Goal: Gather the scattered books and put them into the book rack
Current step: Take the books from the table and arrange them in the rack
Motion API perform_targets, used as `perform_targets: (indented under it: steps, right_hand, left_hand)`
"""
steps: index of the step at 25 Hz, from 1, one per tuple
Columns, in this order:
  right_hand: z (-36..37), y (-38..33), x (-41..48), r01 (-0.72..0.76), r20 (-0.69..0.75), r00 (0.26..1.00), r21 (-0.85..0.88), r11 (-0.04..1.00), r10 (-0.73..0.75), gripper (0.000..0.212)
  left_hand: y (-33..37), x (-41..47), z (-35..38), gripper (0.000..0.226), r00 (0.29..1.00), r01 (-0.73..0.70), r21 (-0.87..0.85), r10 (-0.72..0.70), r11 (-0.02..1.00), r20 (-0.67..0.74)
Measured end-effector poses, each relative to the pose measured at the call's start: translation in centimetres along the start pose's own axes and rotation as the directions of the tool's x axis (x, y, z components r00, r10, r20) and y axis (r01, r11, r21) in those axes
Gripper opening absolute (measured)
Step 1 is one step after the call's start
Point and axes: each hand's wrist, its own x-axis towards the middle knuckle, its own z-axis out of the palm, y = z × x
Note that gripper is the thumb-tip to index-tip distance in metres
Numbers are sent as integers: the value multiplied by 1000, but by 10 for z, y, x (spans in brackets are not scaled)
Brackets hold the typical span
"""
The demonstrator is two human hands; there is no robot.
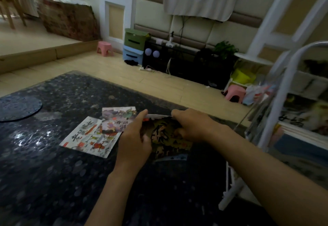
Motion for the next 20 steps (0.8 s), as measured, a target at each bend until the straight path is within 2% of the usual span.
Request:
perform_targets:
  steps: [5,10,14,20]
  right_hand:
    - [-63,30,-65,-23,-86,996,-45,999,19,23]
    - [-132,54,-141,-49,-227,972,76,996,66,23]
    - [-176,87,-206,-105,-368,922,68,992,123,25]
    - [-195,158,-284,-305,-491,827,19,952,275,20]
  left_hand:
    - [82,8,-5,73,994,-89,-45,92,995,63]
    - [183,43,-21,73,955,-288,-1,287,958,73]
    - [265,48,-10,69,903,-413,-28,413,911,116]
    - [354,43,56,61,800,-581,-50,581,812,148]
